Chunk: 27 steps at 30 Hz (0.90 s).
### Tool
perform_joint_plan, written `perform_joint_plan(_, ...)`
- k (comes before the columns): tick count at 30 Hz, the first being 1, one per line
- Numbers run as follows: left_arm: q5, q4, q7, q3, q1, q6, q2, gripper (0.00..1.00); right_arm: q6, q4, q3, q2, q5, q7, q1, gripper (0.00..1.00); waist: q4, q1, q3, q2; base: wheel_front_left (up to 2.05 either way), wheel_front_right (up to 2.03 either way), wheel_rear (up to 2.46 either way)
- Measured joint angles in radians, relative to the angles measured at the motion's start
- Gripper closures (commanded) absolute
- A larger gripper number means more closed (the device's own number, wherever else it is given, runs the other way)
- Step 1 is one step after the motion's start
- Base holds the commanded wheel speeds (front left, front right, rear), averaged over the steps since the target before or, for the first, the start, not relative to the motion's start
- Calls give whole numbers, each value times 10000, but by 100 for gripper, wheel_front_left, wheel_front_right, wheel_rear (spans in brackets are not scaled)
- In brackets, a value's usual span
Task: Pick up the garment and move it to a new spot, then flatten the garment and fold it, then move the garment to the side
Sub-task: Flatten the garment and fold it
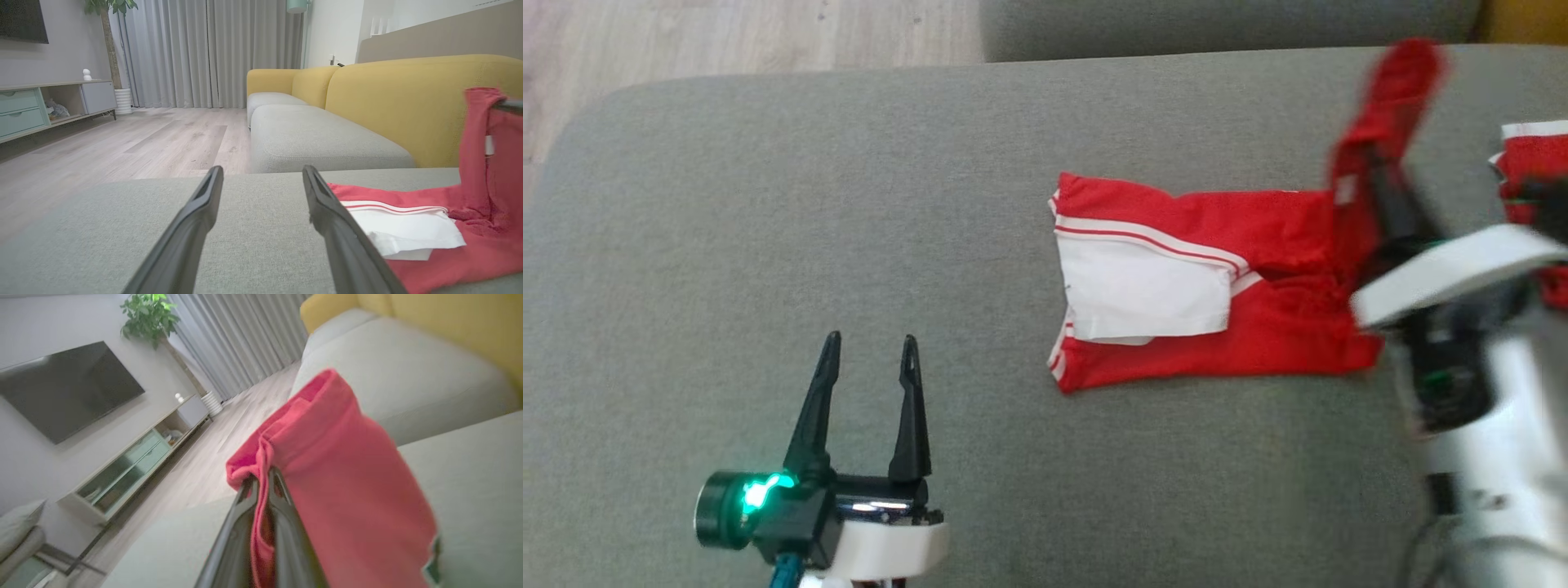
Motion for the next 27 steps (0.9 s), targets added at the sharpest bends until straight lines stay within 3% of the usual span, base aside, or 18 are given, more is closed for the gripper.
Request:
perform_joint_plan(6, 75, 184, -2, 2, -5, -173, -107, 0, -2, 545, 1540, 1185, -274, 270, -76, 100, 490, 0, 40, 0, 0, 0, 0)
perform_joint_plan(13, 88, 297, 0, 6, -8, -251, -213, 0, -2, 2481, 2635, 1327, -205, -355, -376, 99, 1275, 0, 149, 0, 0, 0, 0)
perform_joint_plan(14, 88, 297, 0, 10, -12, -251, -228, 0, -2, 2614, 2888, 1329, 105, -495, -457, 93, 1378, 0, 166, 0, 0, 0, 0)
perform_joint_plan(15, 88, 299, 0, 17, -11, -251, -242, 0, -2, 2771, 3162, 1342, 339, -637, -549, 38, 1462, 0, 181, 0, 0, 0, 0)
perform_joint_plan(16, 88, 305, 0, 35, -10, -251, -244, 0, -2, 2934, 3400, 1358, 533, -844, -644, 0, 1524, 0, 193, 0, 0, 0, 0)
perform_joint_plan(22, 86, 407, 0, 94, 0, -247, -255, 0, -2, 3409, 4543, 1386, 1264, -1732, -1037, 0, 1458, 0, 0, 0, 0, 0, 0)
perform_joint_plan(27, 86, 403, 0, 290, 58, -236, -259, 0, -2, 3638, 4266, 1156, 155, -2711, -1109, 0, 1118, 1, -331, 0, 0, 0, 0)
